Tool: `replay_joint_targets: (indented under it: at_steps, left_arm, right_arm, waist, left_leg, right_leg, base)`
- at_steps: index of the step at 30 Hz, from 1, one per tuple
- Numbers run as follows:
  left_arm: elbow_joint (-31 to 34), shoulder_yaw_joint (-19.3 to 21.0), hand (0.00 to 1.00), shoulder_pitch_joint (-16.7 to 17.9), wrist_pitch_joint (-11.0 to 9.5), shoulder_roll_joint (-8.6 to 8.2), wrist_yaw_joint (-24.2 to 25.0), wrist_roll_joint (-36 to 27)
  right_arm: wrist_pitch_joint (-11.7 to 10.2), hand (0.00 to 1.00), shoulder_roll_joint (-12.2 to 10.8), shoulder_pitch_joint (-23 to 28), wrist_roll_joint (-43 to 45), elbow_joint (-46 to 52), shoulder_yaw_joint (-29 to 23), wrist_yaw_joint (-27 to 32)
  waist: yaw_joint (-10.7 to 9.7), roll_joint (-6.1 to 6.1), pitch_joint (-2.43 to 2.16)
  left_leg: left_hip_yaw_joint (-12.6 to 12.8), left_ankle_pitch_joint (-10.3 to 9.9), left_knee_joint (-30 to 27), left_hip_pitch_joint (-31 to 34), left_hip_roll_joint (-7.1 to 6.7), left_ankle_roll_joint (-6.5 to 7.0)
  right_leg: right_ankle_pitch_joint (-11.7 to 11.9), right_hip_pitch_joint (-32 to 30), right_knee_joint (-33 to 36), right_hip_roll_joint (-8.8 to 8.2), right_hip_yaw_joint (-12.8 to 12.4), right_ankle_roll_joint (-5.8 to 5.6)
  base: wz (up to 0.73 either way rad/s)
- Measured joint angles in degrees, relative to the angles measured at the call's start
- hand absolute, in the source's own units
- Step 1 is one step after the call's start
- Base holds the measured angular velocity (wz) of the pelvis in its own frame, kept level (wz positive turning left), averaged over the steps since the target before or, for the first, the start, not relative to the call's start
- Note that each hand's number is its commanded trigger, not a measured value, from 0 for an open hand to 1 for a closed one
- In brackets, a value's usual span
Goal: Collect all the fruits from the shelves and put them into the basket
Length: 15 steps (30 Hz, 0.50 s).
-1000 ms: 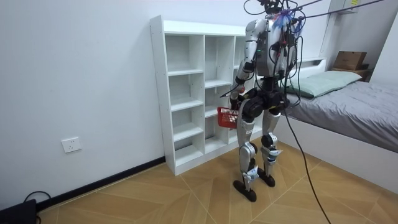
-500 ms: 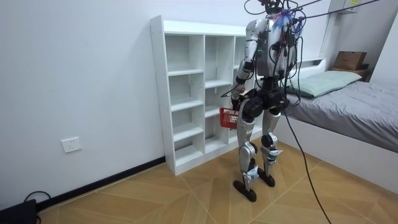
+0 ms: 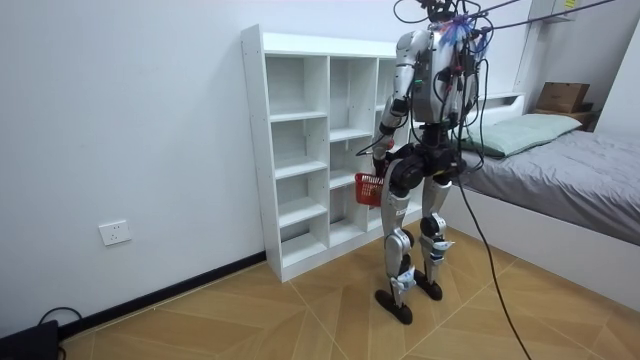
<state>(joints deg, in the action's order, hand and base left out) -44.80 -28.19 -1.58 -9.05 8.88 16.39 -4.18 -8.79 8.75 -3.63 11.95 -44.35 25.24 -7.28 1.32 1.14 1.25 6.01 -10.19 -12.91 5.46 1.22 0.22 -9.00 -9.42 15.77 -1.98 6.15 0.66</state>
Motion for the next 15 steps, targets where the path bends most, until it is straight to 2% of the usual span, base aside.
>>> replay_joint_targets:
  at_steps: [15]
  left_arm:
    - [0.17,0.00,1.00,-1.39,-0.02,0.13,0.52,0.06]
  right_arm:
    - [-0.04,0.00,0.30,-0.14,-0.08,-0.07,-0.12,-0.48]
  waist:
    - [-0.51,-0.18,-0.09]
  left_leg:
    - [0.00,0.00,-0.17,0.13,0.00,0.00]
  right_leg:
    - [0.02,-0.40,0.06,-0.01,0.01,0.03]
  base:
    - [0.00]
